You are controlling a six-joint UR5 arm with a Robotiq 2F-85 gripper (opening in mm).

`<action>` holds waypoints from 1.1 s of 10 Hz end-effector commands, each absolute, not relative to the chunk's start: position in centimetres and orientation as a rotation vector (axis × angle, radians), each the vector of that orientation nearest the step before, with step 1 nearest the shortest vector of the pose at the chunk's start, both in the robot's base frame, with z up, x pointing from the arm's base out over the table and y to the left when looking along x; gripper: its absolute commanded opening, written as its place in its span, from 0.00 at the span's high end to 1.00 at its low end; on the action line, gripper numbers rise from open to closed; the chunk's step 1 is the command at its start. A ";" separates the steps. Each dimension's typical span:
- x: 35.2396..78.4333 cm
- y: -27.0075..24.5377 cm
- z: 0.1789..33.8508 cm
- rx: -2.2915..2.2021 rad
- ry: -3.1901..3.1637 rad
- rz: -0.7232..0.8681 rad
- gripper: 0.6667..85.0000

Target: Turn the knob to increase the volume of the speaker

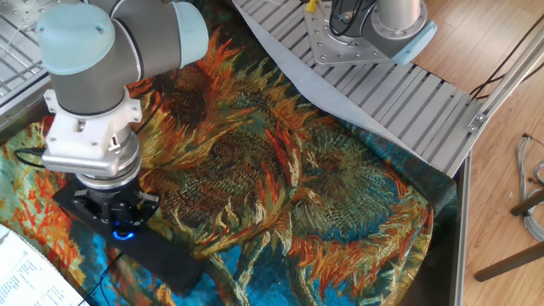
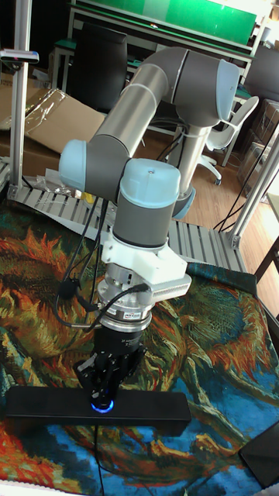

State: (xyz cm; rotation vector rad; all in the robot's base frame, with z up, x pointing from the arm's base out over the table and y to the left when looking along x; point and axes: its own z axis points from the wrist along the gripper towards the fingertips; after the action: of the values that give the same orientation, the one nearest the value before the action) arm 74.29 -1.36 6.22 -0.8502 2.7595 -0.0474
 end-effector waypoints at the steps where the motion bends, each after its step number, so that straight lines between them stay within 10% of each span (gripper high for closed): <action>1: 74.8 -0.9 6.4 -0.643 2.789 0.009 0.91; 11: 75.3 -0.6 6.5 -0.603 2.789 0.023 0.92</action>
State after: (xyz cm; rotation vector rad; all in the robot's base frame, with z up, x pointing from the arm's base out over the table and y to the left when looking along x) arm 75.13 -0.88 6.20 -0.6299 2.7866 0.0019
